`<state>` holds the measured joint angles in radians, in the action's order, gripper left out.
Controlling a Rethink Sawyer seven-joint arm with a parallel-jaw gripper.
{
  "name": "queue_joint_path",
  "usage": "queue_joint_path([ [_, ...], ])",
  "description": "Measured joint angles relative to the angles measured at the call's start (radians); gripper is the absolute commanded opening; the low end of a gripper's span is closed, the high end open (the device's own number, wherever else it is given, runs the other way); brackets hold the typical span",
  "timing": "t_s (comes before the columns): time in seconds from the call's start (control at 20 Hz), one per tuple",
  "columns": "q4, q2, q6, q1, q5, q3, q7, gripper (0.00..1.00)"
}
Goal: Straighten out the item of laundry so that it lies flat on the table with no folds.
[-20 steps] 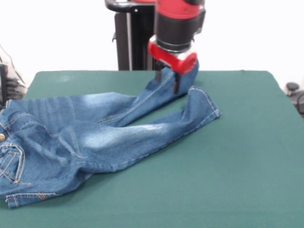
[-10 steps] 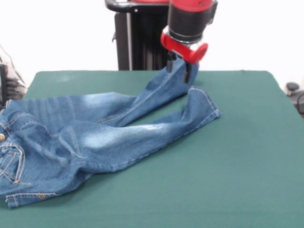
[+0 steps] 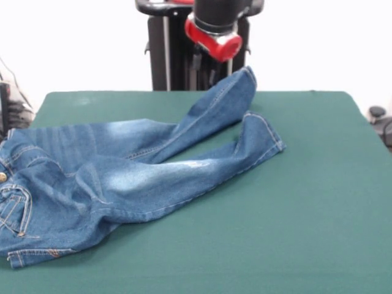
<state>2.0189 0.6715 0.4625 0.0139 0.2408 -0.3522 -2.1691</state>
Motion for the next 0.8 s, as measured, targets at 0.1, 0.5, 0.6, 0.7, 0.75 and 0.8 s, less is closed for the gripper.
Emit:
queue_joint_path([
  [0.1, 0.034, -0.013, -0.057, -0.047, -0.011, 0.004, 0.0, 1.0],
  [0.5, 0.102, -0.126, -0.358, -0.171, -0.043, 0.015, 0.0, 1.0],
  [0.6, 0.104, -0.149, -0.394, -0.176, -0.049, 0.015, 0.0, 1.0],
  [0.7, 0.105, -0.192, -0.447, -0.183, -0.056, 0.017, 0.0, 1.0],
  [0.75, 0.105, -0.21, -0.466, -0.186, -0.059, 0.019, 0.0, 1.0],
  [0.8, 0.105, -0.231, -0.487, -0.191, -0.064, 0.023, 0.0, 1.0],
])
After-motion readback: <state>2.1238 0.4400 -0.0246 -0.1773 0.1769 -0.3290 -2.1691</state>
